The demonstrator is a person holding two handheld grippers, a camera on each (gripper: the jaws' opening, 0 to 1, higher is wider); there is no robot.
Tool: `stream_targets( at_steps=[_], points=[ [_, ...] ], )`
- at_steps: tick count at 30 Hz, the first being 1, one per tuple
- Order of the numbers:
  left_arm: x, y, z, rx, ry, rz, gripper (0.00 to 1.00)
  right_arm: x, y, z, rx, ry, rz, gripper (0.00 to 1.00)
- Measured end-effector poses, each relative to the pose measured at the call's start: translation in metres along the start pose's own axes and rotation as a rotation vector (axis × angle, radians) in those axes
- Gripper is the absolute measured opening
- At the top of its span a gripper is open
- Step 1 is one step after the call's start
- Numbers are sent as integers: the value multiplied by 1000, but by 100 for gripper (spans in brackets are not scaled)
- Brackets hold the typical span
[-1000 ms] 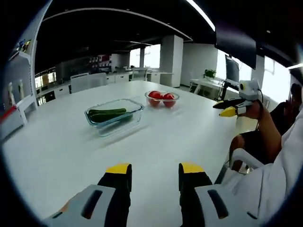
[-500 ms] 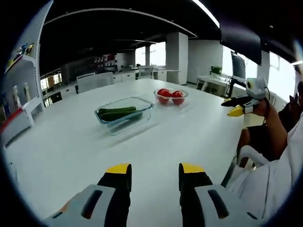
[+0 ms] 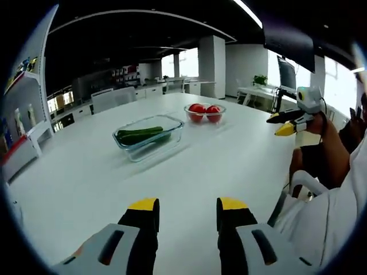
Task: Sort the scattered tomatoes and cucumbers on the table and place them into their respective storage containers
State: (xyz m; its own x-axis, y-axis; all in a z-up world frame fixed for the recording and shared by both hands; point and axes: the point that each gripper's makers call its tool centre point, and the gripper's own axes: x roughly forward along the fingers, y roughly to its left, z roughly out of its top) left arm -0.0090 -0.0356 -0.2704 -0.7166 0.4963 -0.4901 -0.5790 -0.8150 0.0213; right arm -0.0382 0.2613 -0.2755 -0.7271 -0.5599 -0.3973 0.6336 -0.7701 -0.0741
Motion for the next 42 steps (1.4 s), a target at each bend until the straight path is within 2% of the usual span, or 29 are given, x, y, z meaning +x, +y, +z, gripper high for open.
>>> stream_targets(
  at_steps=[11, 21, 42],
  points=[
    [0, 4, -2, -3, 4, 18, 40, 3, 3, -5, 3, 11, 7, 43],
    [1, 0, -8, 4, 20, 5, 40, 2, 6, -6, -1, 13, 13, 43],
    [1, -1, -7, -3, 10, 0, 40, 2, 13, -4, -7, 10, 13, 43]
  ],
)
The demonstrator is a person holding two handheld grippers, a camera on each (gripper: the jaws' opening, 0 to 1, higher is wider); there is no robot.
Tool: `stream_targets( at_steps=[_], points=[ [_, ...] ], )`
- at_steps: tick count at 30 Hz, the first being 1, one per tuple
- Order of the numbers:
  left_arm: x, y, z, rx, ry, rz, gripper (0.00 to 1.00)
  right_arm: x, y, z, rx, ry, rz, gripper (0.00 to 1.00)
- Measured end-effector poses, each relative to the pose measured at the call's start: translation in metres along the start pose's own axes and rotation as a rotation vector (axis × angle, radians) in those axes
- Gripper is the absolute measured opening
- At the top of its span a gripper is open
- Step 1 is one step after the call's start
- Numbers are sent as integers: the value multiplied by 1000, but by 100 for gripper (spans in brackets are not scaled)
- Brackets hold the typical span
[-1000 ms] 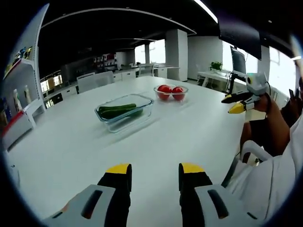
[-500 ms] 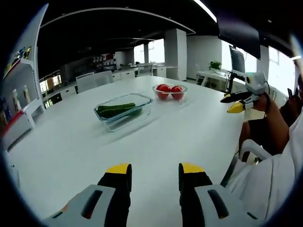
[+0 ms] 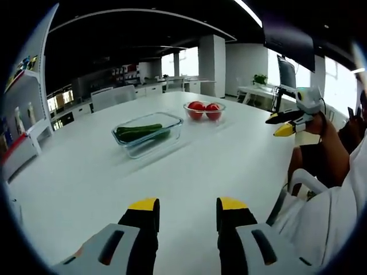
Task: Sort the scattered tomatoes and cucumbers on the table and place them into their respective storage containers
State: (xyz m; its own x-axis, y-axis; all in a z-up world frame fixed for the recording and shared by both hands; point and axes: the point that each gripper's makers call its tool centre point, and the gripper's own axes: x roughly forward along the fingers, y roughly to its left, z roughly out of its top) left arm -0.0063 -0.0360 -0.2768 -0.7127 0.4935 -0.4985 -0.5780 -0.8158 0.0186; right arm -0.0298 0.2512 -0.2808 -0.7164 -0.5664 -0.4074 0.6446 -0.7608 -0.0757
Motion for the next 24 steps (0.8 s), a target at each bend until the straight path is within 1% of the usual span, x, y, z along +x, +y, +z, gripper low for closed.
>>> stream_targets(
  at_steps=[8, 12, 16, 24],
  points=[
    [1, -4, 0, 3, 1, -8, 40, -2, 1, 0, 2, -3, -2, 43],
    [2, -5, 0, 1, 4, -12, 40, -2, -2, -1, 1, -3, -4, 43],
    [2, -10, 0, 5, 4, -27, 40, 0, -1, -3, 4, -2, -2, 43],
    [3, -11, -2, 8, 14, -26, 40, -1, -1, -3, 2, -2, -5, 43]
  ],
)
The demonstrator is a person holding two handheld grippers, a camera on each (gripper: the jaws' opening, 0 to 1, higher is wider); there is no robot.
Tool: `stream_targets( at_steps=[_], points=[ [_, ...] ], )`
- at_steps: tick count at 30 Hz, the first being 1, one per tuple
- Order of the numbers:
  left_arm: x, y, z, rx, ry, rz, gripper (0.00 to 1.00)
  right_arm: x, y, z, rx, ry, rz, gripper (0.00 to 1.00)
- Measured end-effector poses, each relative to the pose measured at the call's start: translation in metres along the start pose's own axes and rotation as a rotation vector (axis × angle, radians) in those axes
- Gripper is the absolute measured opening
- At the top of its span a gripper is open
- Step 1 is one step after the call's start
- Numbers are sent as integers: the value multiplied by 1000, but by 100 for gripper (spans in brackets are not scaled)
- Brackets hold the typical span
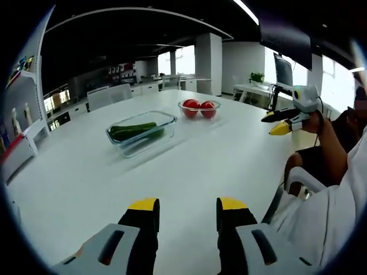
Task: Sort the scattered tomatoes and cucumbers on the table and place them into their respective storage containers
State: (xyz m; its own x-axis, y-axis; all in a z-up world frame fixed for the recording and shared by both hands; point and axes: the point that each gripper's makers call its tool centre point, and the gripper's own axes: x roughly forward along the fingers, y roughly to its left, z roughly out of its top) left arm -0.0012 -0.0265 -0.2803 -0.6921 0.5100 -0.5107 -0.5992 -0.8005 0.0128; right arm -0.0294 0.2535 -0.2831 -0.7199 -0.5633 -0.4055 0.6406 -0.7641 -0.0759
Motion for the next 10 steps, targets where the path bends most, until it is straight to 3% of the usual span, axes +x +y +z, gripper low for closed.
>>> stream_targets(
  at_steps=[10],
  points=[
    [0, -5, 0, -2, -1, -25, 40, 1, 3, 0, -3, 3, 3, 43]
  ],
)
